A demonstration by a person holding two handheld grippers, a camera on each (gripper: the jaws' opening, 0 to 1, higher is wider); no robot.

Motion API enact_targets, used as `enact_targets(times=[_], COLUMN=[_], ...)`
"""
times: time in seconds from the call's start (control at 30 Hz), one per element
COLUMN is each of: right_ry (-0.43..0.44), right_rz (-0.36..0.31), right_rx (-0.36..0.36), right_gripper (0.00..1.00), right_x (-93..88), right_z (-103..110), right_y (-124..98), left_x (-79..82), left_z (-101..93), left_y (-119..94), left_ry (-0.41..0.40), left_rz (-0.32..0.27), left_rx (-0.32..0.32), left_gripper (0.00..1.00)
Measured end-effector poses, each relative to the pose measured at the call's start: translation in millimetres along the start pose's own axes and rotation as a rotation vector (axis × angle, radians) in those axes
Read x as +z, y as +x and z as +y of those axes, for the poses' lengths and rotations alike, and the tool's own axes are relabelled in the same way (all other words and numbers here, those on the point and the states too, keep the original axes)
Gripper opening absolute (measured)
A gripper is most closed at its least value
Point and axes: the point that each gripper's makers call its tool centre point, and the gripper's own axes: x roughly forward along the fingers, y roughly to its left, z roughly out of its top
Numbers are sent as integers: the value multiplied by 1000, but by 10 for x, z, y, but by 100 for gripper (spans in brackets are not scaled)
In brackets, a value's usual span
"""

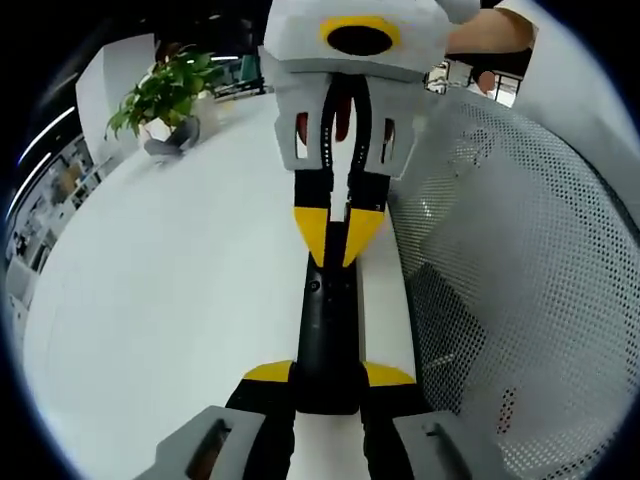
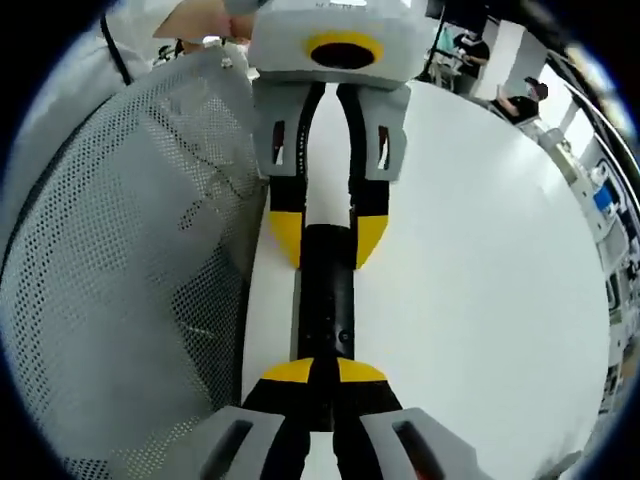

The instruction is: Press the specified remote control buttons in sequence, fully releasing each button before pressing the next.

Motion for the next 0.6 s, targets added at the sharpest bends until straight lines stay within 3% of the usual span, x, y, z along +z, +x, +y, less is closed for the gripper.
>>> enact_targets(times=[0.1,0.2,0.4,0.6], right_ry=[86,183,178,210], right_rz=[14,-52,-241,-307], right_rx=[5,3,-131,-140], right_gripper=[3,3,3,1], right_x=[-3,-7,-1,11], right_z=[-18,-29,-21,-24], right_y=[2,-11,-42,-46], left_x=[0,1,1,2], left_z=[1,2,7,7], left_y=[-1,-2,-4,-4], left_ry=[-2,-4,-2,-1], left_rz=[1,-2,-3,-4], left_rx=[1,2,1,1], left_gripper=[23,23,23,23])
